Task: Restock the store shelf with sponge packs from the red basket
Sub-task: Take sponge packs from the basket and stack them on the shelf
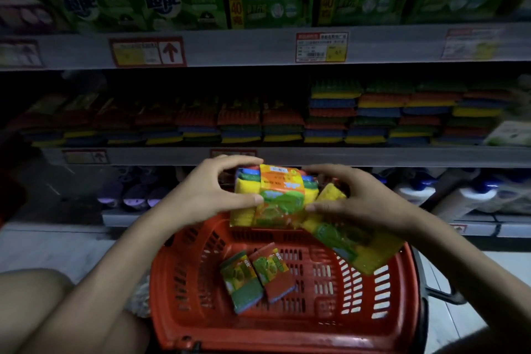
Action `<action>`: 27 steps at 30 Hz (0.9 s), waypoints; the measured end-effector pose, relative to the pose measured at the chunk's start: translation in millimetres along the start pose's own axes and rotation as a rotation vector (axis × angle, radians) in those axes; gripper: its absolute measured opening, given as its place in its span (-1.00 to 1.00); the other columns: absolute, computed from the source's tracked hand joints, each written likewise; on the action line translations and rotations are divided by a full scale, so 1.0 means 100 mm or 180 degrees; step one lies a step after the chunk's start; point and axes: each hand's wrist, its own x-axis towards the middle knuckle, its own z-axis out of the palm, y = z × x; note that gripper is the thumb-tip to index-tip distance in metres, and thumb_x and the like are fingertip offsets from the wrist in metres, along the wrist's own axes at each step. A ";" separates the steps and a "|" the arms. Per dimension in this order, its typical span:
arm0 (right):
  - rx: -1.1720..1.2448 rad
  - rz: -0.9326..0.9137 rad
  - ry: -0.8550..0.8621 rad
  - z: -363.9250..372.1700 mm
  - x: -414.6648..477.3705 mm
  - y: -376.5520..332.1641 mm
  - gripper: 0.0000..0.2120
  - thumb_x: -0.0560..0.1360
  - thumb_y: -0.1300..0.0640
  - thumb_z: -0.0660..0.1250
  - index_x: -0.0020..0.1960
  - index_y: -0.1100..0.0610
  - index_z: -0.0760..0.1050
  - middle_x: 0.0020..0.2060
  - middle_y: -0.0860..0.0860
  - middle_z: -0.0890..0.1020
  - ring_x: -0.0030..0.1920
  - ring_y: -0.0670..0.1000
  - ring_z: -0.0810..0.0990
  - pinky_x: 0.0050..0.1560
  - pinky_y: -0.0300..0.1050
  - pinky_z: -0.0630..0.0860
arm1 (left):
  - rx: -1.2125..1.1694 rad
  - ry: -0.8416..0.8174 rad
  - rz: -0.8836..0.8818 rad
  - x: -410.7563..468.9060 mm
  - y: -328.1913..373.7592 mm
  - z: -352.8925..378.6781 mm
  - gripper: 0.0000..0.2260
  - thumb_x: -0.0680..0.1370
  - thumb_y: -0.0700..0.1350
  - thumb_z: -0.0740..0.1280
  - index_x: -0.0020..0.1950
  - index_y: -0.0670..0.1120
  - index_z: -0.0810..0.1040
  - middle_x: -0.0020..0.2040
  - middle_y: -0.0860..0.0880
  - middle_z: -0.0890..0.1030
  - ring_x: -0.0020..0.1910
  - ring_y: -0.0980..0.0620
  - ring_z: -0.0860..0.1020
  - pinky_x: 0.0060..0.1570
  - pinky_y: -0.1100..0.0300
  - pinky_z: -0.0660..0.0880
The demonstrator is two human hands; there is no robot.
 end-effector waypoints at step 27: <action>0.1463 -0.0410 0.0461 0.57 -0.02 -0.51 -0.19 0.36 -0.21 0.54 0.54 -0.27 0.30 0.36 -0.42 0.46 0.32 -0.48 0.39 0.17 -0.53 0.37 | -0.2940 0.1870 -0.0512 0.01 0.19 0.36 -0.64 0.52 -0.02 0.48 0.21 -0.20 0.57 0.04 -0.12 0.75 0.09 -0.05 0.73 0.06 -0.01 0.66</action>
